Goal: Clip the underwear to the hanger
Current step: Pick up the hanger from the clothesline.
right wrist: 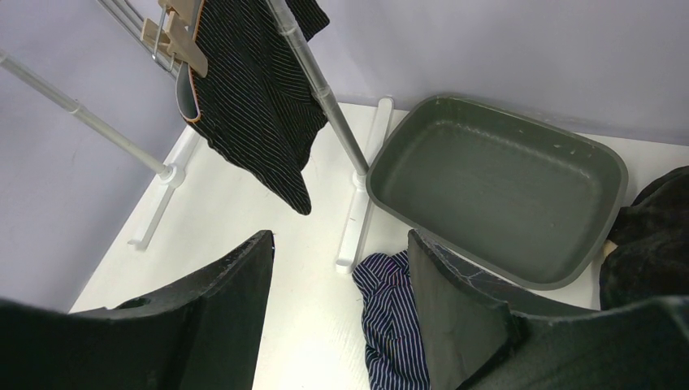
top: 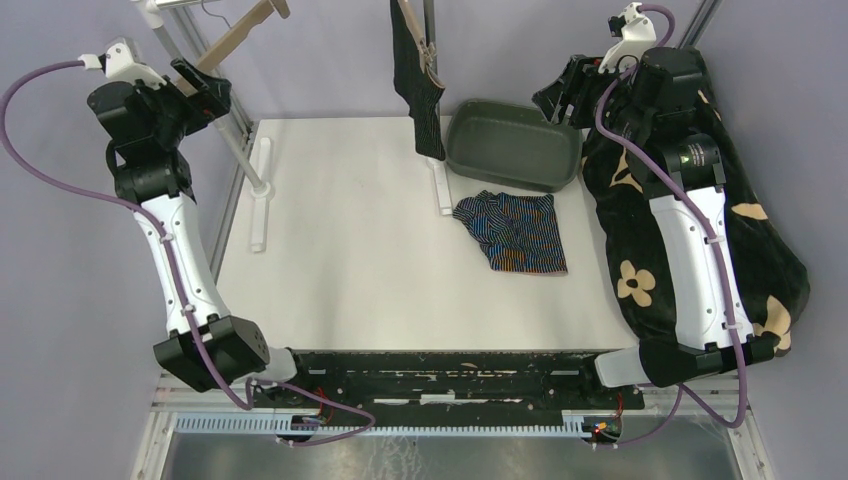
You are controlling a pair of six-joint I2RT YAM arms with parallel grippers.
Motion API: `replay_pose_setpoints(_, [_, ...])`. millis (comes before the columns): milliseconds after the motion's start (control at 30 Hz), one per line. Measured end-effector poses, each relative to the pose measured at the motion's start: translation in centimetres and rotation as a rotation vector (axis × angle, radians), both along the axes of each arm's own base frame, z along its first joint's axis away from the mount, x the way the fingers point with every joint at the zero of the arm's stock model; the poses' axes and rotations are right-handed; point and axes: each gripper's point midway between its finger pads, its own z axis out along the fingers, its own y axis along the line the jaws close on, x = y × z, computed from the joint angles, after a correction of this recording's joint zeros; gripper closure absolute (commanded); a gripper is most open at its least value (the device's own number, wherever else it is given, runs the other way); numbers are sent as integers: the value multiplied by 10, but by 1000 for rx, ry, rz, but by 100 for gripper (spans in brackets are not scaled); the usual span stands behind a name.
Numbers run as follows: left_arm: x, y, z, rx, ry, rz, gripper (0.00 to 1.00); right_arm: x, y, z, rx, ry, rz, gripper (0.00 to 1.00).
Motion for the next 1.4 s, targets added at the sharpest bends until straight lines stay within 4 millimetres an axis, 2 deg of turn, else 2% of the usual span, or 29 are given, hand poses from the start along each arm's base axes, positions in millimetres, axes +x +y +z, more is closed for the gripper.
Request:
replay_pose_setpoints(200, [-17,-13,-2,-32,-17,-21,0,1,-1,0,-1,-1,-6,31])
replay_pose_setpoints(367, [-35,-22,16,-20,-70,-21,1,1,-1,0,-1,-1,-6,30])
replay_pose_setpoints(467, [-40,-22,22,-17,-79,-10,1,1,-1,0,-1,0,-6,30])
replay_pose_setpoints(633, [-32,-14,17,-40,-33,20,1,2,-3,0,-6,-2,-19,29])
replay_pose_setpoints(800, [-19,-6,-8,-84,43,37,1,3,-6,-1,-13,-4,-31,30])
replay_pose_setpoints(867, [-17,-4,-10,-90,50,42,1,3,-6,-1,-13,-4,-31,29])
replay_pose_setpoints(1267, [-11,-2,6,-78,6,43,1,3,-6,-1,-13,-4,-32,30])
replay_pose_setpoints(1400, [-5,1,2,-80,10,42,1,3,-6,-1,-13,-4,-33,29])
